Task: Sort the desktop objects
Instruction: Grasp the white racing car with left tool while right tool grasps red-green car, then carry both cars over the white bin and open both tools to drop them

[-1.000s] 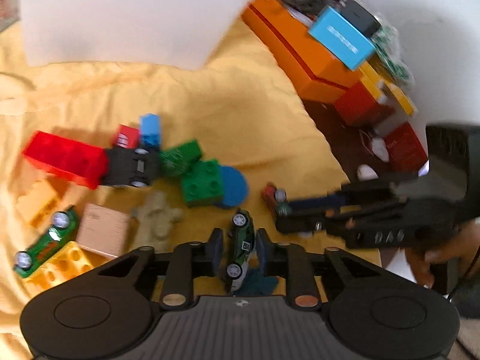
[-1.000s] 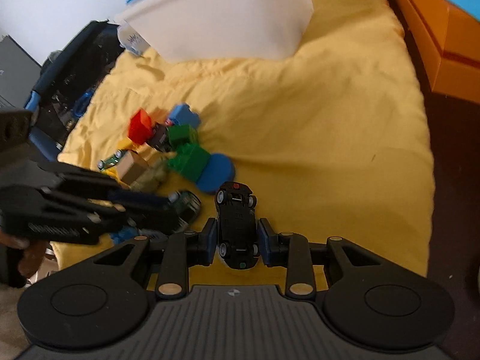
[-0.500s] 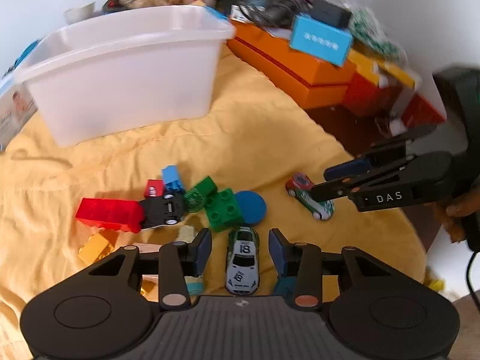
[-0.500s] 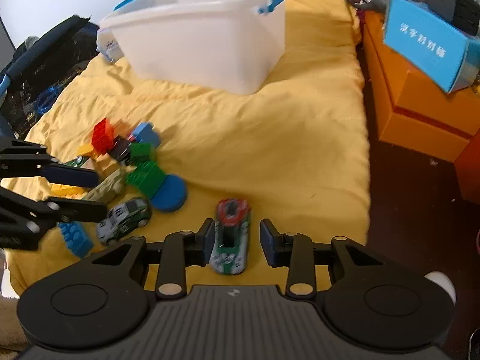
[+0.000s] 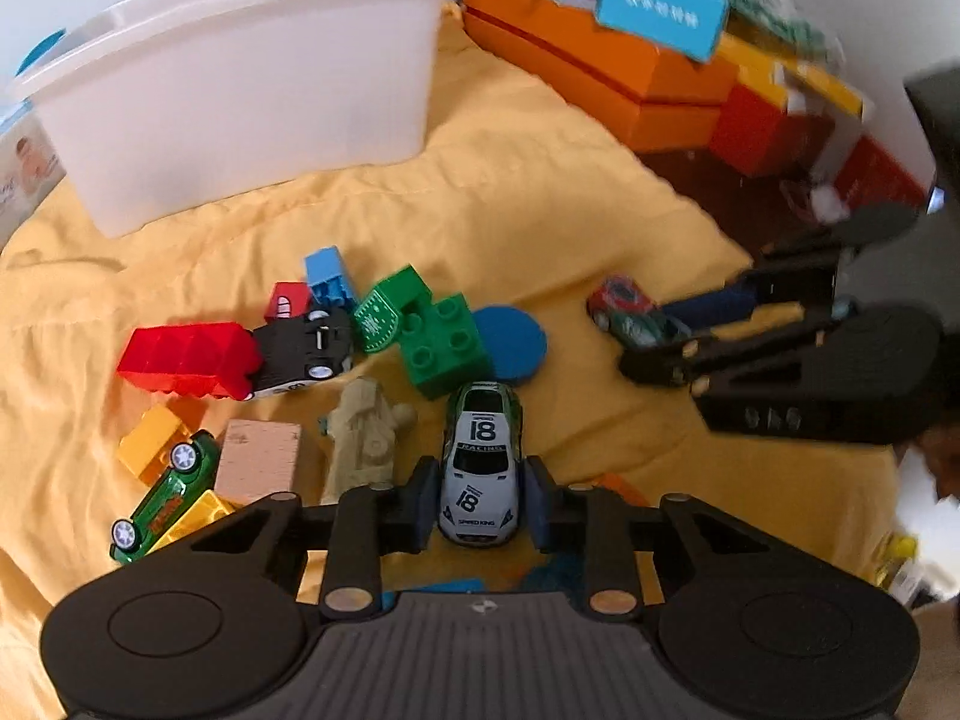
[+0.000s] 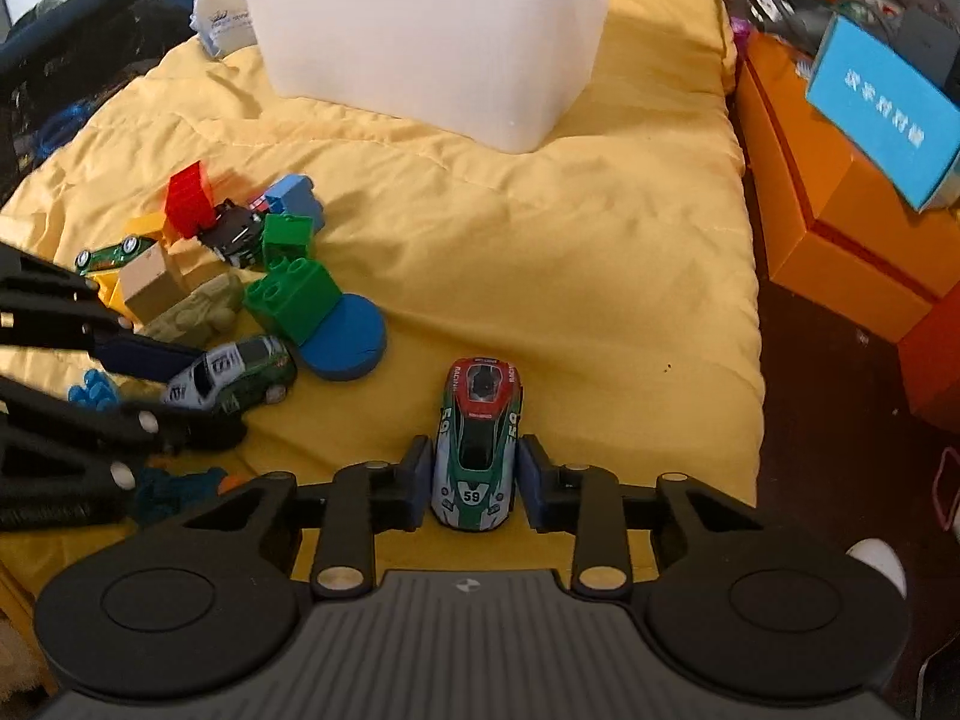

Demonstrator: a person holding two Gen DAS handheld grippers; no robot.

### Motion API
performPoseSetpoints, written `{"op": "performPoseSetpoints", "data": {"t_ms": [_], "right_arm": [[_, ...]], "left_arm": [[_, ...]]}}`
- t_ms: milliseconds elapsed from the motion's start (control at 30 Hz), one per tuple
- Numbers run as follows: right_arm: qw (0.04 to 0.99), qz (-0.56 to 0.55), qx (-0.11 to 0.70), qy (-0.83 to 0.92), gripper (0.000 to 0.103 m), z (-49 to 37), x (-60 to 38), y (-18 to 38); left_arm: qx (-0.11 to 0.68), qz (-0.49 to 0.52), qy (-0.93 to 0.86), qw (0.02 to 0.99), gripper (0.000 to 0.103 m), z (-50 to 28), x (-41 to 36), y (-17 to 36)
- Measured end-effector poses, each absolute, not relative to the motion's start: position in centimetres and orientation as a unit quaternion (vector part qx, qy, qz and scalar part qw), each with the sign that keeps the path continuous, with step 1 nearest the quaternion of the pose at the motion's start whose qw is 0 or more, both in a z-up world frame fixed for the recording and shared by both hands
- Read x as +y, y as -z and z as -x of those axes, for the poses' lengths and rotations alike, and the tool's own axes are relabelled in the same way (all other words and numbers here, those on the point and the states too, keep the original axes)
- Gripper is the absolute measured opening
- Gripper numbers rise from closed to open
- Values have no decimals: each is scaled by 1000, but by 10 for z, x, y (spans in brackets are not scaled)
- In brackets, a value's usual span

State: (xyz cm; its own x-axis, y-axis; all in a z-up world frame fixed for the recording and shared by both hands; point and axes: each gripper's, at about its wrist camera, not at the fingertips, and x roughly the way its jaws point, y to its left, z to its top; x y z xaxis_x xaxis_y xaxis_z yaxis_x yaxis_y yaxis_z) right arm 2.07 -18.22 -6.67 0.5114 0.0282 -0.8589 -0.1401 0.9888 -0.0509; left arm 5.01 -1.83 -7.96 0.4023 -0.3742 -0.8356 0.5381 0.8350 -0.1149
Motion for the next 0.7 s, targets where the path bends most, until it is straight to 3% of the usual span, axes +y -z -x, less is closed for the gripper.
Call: {"op": "performPoseSetpoints", "data": {"t_ms": [300, 700], "right_arm": [[894, 22, 443, -59, 33, -15, -186, 20], [952, 15, 300, -63, 33, -102, -184, -69]], "left_arm": [[417, -59, 284, 861, 33, -47, 2, 20], [276, -58, 237, 930, 33, -150, 30, -81]]}}
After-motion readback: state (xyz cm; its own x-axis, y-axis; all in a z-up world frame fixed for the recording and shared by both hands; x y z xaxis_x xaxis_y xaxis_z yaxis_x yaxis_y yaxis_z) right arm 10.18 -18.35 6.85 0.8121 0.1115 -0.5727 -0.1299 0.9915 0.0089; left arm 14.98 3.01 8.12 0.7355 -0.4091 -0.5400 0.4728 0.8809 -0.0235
